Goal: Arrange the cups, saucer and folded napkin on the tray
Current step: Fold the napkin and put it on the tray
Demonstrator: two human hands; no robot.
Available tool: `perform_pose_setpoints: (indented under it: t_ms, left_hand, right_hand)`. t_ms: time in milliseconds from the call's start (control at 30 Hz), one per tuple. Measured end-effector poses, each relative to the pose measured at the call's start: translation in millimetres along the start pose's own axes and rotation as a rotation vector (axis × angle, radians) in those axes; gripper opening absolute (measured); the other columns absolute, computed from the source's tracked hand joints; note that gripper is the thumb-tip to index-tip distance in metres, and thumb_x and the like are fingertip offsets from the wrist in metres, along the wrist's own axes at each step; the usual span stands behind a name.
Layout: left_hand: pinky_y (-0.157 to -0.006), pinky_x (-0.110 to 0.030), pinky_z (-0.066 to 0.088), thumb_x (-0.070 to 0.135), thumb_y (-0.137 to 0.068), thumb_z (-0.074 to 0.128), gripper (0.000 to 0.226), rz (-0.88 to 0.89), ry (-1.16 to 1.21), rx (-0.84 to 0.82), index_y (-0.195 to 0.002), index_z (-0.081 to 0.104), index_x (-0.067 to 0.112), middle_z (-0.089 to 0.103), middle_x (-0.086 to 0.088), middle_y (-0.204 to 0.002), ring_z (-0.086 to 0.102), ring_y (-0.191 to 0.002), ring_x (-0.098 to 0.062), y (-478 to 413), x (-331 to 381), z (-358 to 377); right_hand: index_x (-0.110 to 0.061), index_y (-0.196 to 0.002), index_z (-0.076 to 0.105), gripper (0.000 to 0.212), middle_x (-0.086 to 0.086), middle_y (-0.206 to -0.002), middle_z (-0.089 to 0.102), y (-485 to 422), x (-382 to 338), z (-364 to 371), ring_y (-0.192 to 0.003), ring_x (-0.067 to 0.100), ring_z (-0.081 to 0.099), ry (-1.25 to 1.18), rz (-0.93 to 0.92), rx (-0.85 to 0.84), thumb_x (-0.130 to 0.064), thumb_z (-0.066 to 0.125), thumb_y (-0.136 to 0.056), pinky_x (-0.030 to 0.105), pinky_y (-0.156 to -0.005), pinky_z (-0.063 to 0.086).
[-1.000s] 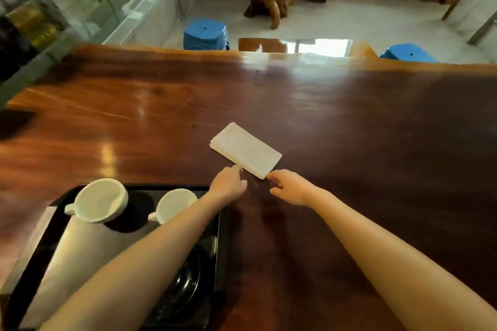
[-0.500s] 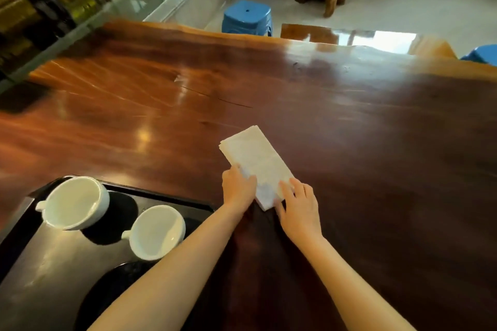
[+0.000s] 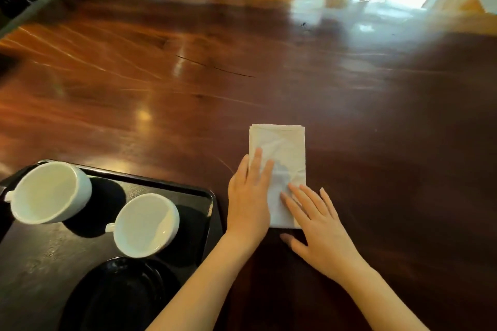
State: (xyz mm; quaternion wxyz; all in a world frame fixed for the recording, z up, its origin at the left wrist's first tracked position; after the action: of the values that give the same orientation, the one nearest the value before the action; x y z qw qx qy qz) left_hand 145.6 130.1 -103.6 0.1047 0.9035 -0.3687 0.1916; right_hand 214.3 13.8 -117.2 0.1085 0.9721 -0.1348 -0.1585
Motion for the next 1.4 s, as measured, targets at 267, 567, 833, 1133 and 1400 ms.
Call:
perform_pose_setpoints:
  t_ms: [267, 567, 833, 1133, 1400]
  left_hand:
    - [-0.105, -0.045, 0.04, 0.006, -0.077, 0.071, 0.061, -0.08, -0.248, 0.017, -0.132, 0.047, -0.002, 0.047, -0.021, -0.14, 0.044, -0.131, -0.033, 29, 1, 7]
    - [-0.109, -0.053, 0.03, 0.039, -0.092, 0.029, 0.064, -0.219, -0.237, -0.041, -0.138, 0.038, -0.004, 0.037, -0.025, -0.146, 0.034, -0.137, -0.035, 57, -4, 25]
    - [-0.115, -0.052, 0.024, 0.038, -0.092, 0.028, 0.063, -0.228, -0.241, -0.045, -0.139, 0.036, -0.004, 0.035, -0.025, -0.147, 0.032, -0.138, -0.036, 57, -7, 29]
    - [-0.114, -0.041, -0.012, 0.045, -0.097, 0.024, 0.07, -0.219, -0.14, -0.106, -0.141, -0.018, 0.009, -0.019, -0.015, -0.155, -0.024, -0.14, -0.027, 57, -6, 17]
    - [-0.119, -0.039, 0.004, 0.012, -0.097, 0.028, 0.058, 0.037, -0.482, -0.265, -0.146, -0.001, -0.001, 0.0, -0.021, -0.157, 0.0, -0.146, -0.033, 69, 0, 12]
  right_hand:
    - [-0.014, -0.14, 0.039, 0.047, 0.005, -0.149, 0.039, -35, 12, -44, -0.141, 0.02, 0.028, -0.073, 0.016, 0.306, -0.03, 0.041, -0.097, 0.034, -0.115, 0.01]
    - [-0.029, -0.148, -0.006, 0.06, -0.007, -0.158, -0.008, -112, 18, -19, -0.145, 0.013, -0.011, 0.266, -0.323, 0.012, -0.051, 0.009, -0.094, 0.037, -0.119, -0.007]
    - [-0.021, -0.148, 0.003, 0.058, -0.002, -0.157, 0.006, -103, -12, -17, -0.146, 0.017, 0.004, 0.312, -0.473, 0.029, -0.046, 0.011, -0.096, 0.041, -0.118, 0.005]
    - [-0.023, -0.149, -0.001, 0.059, -0.005, -0.159, -0.002, -114, 7, -42, -0.146, 0.013, -0.009, 0.218, -0.292, 0.071, -0.047, 0.015, -0.098, 0.035, -0.118, -0.009]
    - [-0.028, -0.147, -0.008, 0.094, -0.009, -0.151, -0.022, -9, 7, -3, -0.14, 0.011, -0.026, 0.16, -0.327, -0.162, -0.077, 0.03, -0.076, 0.032, -0.111, -0.017]
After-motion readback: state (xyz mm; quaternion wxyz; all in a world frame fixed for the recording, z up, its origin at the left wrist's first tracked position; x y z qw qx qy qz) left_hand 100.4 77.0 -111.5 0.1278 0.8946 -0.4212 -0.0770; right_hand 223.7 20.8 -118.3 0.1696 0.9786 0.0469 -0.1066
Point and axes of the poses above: each hand's wrist, its own y-axis away from the middle knuckle, its own z-axis out of the palm, x = y × z, the point moved 6 cm from there along -y, towards the middle knuckle
